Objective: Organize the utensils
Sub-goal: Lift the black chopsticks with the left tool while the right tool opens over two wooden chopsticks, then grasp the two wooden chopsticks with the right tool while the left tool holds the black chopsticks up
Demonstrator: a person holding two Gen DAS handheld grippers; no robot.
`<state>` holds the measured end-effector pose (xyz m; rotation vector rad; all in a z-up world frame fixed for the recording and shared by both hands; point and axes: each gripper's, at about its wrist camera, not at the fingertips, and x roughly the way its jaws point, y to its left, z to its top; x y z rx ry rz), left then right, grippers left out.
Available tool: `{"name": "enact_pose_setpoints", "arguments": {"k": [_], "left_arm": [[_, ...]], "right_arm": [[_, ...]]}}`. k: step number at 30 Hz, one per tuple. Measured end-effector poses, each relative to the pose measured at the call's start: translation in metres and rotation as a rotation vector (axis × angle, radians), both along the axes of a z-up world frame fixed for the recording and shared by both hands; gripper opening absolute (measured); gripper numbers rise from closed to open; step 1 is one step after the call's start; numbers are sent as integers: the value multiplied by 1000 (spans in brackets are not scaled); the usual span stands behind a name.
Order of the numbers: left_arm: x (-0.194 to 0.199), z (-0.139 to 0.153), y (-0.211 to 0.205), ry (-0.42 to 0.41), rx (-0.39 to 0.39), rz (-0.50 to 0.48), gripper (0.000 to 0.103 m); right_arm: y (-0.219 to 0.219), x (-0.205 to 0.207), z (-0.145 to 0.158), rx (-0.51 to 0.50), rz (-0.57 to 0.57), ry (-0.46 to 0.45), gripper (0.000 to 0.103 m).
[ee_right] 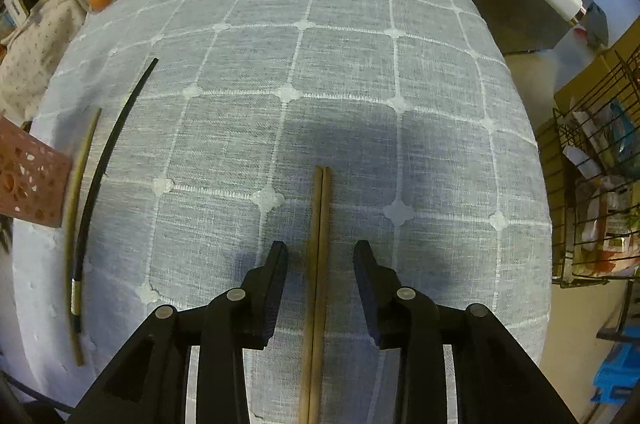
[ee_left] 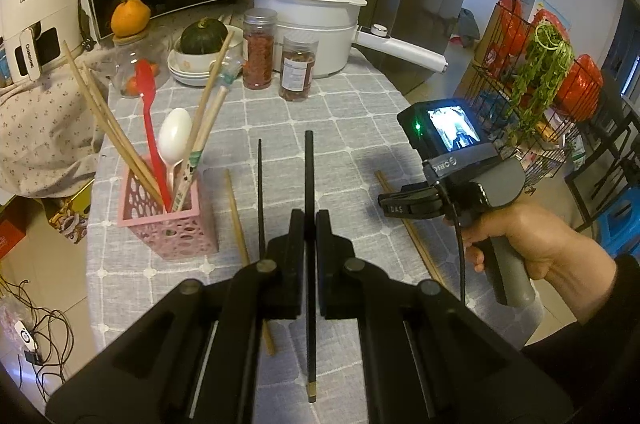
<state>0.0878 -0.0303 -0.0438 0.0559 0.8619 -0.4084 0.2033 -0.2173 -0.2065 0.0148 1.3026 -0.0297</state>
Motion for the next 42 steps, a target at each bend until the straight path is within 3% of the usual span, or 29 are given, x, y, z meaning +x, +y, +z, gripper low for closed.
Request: {"name": "enact_pose_setpoints", "arguments": {"k": [6, 10, 14, 17, 19, 20, 21, 22, 26, 33, 42], "left_arm": [[0, 0, 2, 9, -4, 5, 6], [-1, 0, 2, 11, -9, 7, 6], [-1, -1, 2, 15, -9, 8, 6], [0, -1, 3, 20, -9, 12, 6], [0, -2, 4, 23, -10, 14, 6], [1, -2, 4, 24, -11, 16, 6], [1, -2, 4, 25, -11, 16, 6], [1, -2, 4, 24, -10, 16, 6], [1, -1, 5, 22, -13, 13, 6], [-7, 14, 17, -23, -35, 15, 6], [-24, 49, 36, -164, -113, 53, 6]], "right_arm": [[11, -3, 2, -1, 43, -19, 23], [14, -2, 3, -15, 55, -21, 24], [11, 0, 2, -38, 27, -16, 48], [3, 2, 2, 6, 6, -19, 48], [5, 2, 3, 3, 13, -25, 44], [6, 1, 4, 4, 19, -28, 34], [9, 1, 5, 8, 30, -30, 17], [11, 1, 5, 15, 39, -30, 9], [17, -3, 8, 2, 33, -44, 9], [16, -32, 64, 98, 64, -234, 9], [10, -92, 133, 180, 99, -483, 9]]}}
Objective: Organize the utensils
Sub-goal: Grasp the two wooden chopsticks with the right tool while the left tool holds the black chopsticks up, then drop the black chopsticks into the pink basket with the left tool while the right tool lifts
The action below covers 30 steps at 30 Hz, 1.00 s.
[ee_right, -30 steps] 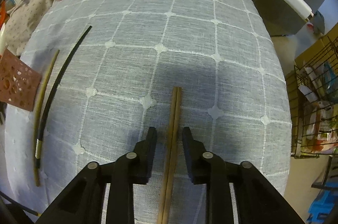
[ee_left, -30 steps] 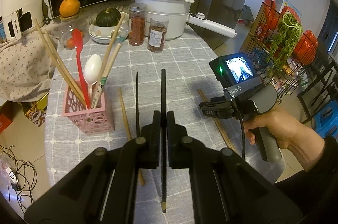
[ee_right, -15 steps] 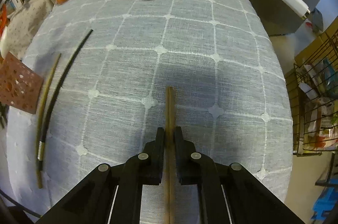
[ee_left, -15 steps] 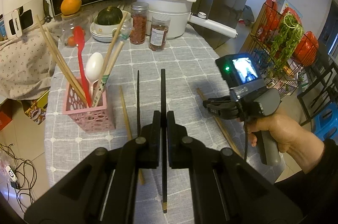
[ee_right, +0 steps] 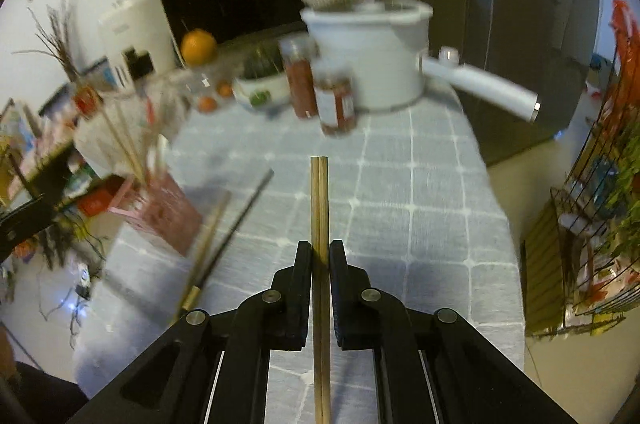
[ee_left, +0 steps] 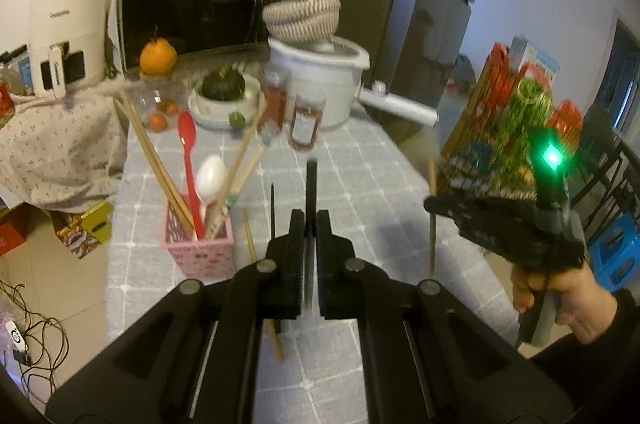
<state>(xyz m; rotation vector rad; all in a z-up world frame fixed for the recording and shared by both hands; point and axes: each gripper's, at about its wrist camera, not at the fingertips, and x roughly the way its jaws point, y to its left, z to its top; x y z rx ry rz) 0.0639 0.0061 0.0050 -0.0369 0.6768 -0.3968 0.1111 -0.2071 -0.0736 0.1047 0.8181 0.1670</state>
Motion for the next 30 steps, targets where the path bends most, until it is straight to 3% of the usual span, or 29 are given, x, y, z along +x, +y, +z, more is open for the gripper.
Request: {"name": "enact_pose_setpoints", "arguments": {"k": [7, 12, 16, 22, 30], "left_arm": [[-10, 33, 11, -171, -44, 58, 6], [-12, 55, 27, -292, -73, 137, 6], [-11, 68, 42, -362, -107, 192, 6], [1, 67, 49, -435, -74, 274, 6], [32, 43, 50, -420, 11, 339, 6]], "right_arm": [[5, -25, 52, 29, 8, -205, 9], [13, -29, 80, 41, 24, -288, 9], [23, -24, 88, 46, 56, -272, 9], [40, -21, 85, 35, 104, -238, 9], [51, -19, 81, 43, 124, -229, 9]]}}
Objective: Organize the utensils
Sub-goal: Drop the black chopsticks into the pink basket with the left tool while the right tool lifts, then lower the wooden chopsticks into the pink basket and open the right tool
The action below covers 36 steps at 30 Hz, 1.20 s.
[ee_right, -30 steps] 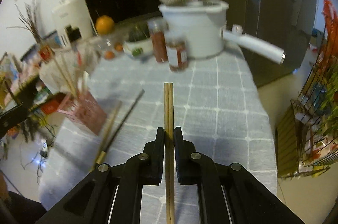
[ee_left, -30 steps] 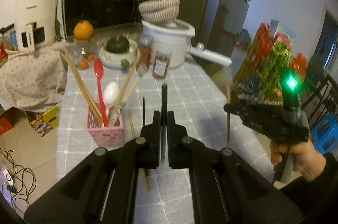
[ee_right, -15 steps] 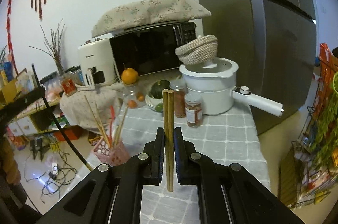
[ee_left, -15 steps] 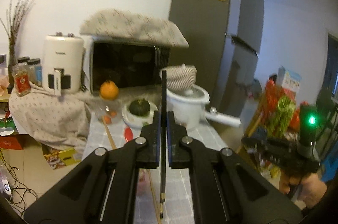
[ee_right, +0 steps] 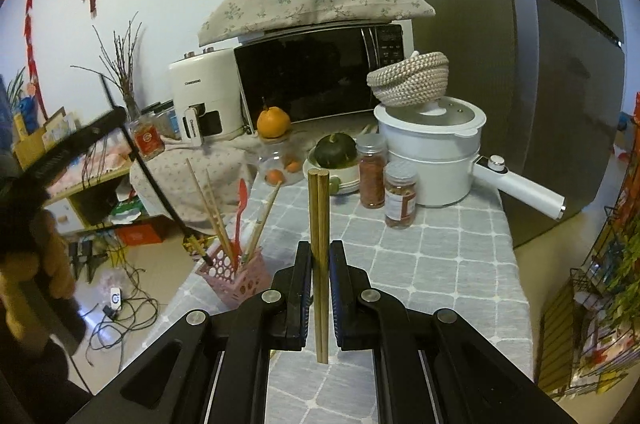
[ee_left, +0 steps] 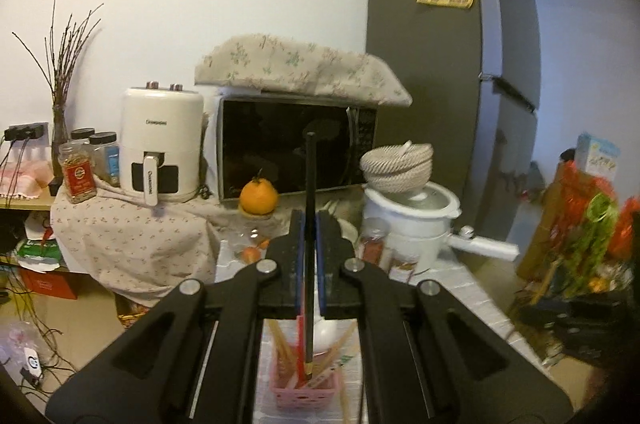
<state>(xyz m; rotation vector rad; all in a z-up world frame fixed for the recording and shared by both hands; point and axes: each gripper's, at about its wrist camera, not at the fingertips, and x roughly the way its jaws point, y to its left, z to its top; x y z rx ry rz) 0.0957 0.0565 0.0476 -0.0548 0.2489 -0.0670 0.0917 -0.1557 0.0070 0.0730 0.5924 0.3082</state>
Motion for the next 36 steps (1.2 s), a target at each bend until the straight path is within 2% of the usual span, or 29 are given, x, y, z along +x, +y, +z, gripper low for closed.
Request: {"name": "enact_pose_setpoints", "arguments": {"k": [9, 13, 18, 20, 22, 23, 25, 31, 36], "left_arm": [[30, -35, 0, 89, 47, 41, 6], [44, -49, 5, 159, 28, 50, 6], [52, -55, 10, 209, -11, 40, 6], [53, -54, 11, 228, -22, 18, 16], [51, -52, 11, 256, -33, 2, 43], [49, -51, 12, 262, -34, 0, 50], [42, -47, 15, 276, -36, 2, 74], [32, -48, 31, 387, -61, 1, 98], [24, -63, 53, 490, -128, 35, 101]], "right_arm": [[15, 4, -10, -10, 24, 21, 9], [20, 5, -11, 1, 32, 23, 9], [27, 8, -6, 31, 40, 15, 9], [30, 9, -4, 40, 43, 11, 9], [34, 9, -1, 48, 46, 3, 9], [36, 9, 0, 49, 48, -1, 9], [40, 9, 3, 54, 51, -8, 9], [43, 11, 15, 102, 41, -26, 9], [48, 18, 23, 129, 27, -35, 9]]}}
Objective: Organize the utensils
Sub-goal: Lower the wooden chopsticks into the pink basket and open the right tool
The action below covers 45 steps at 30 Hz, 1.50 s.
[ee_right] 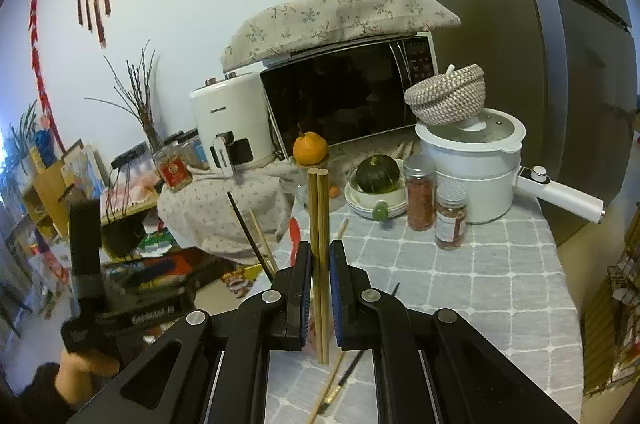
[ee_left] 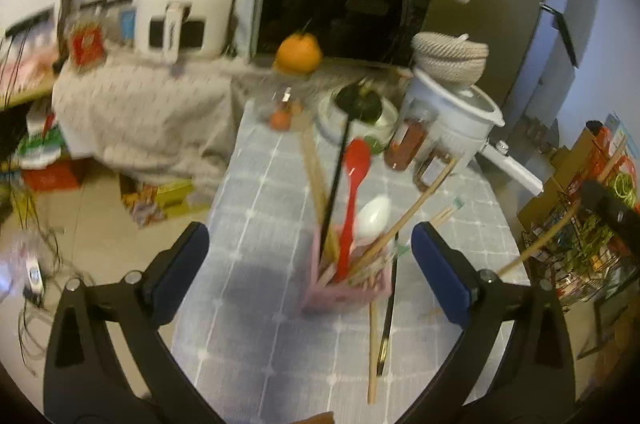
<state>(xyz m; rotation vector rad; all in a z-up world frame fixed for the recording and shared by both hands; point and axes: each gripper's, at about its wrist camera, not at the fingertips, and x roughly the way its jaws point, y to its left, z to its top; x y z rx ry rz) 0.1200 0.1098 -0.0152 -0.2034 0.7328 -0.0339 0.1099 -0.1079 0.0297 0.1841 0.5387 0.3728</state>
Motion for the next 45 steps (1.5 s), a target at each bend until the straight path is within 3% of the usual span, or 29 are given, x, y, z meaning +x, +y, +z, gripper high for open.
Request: {"name": "enact_pose_setpoints", "arguments": {"k": [5, 12, 18, 29, 31, 35, 45], "left_arm": [[-11, -19, 17, 95, -70, -14, 101], [-30, -33, 23, 129, 3, -49, 101], [-36, -37, 23, 140, 40, -80, 101], [-40, -38, 20, 135, 84, -98, 101], [-40, -37, 20, 135, 80, -96, 101], [-40, -38, 19, 139, 78, -95, 101], [-40, -38, 12, 137, 93, -100, 101]], "right_arm": [[12, 8, 5, 17, -6, -9, 9], [35, 27, 6, 84, -12, -42, 9], [56, 50, -23, 142, -34, -10, 9], [77, 66, -63, 112, -65, 42, 10], [78, 65, -65, 112, -59, 49, 15], [78, 59, -61, 88, -65, 25, 50], [58, 37, -36, 23, -110, -33, 93]]}}
